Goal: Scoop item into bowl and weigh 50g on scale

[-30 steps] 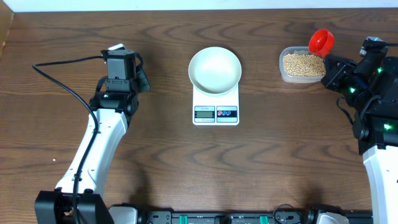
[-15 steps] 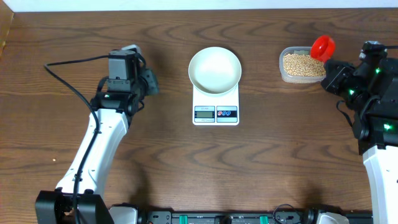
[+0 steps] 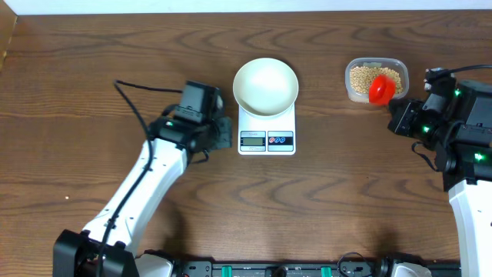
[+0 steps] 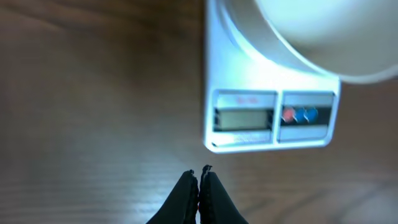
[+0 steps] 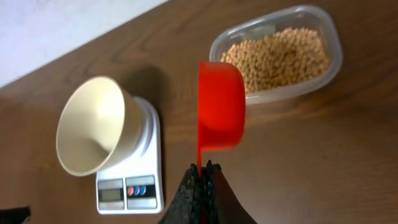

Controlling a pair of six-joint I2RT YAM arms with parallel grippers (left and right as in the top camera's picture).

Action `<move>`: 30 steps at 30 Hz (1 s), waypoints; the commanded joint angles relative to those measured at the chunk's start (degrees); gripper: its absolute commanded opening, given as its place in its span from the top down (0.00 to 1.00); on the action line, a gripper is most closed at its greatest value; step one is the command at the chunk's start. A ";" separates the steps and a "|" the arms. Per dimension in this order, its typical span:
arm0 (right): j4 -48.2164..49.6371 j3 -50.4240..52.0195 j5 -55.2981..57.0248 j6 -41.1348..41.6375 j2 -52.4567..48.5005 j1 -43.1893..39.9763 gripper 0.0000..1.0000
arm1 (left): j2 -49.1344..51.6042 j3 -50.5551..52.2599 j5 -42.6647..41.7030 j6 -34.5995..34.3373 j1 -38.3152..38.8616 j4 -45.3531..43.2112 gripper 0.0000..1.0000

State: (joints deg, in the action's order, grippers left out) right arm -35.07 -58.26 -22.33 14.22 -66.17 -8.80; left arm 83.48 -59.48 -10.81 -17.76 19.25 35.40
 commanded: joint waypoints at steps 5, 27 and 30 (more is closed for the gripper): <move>0.70 -0.98 -1.73 -2.75 0.15 -0.33 0.99 | -0.37 1.38 4.55 -5.55 8.39 -2.32 0.93; 0.76 -0.98 0.15 -5.14 0.04 -0.26 0.99 | 12.22 5.79 8.33 -8.41 15.91 -21.40 0.93; 0.46 -0.98 0.13 -5.77 0.04 -0.26 0.99 | 12.24 5.79 8.33 -8.24 16.37 -21.79 0.93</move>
State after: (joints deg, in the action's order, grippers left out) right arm -34.59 -58.26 -22.46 9.96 -66.17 -8.80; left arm 95.48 -53.84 -3.46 -25.89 35.42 13.96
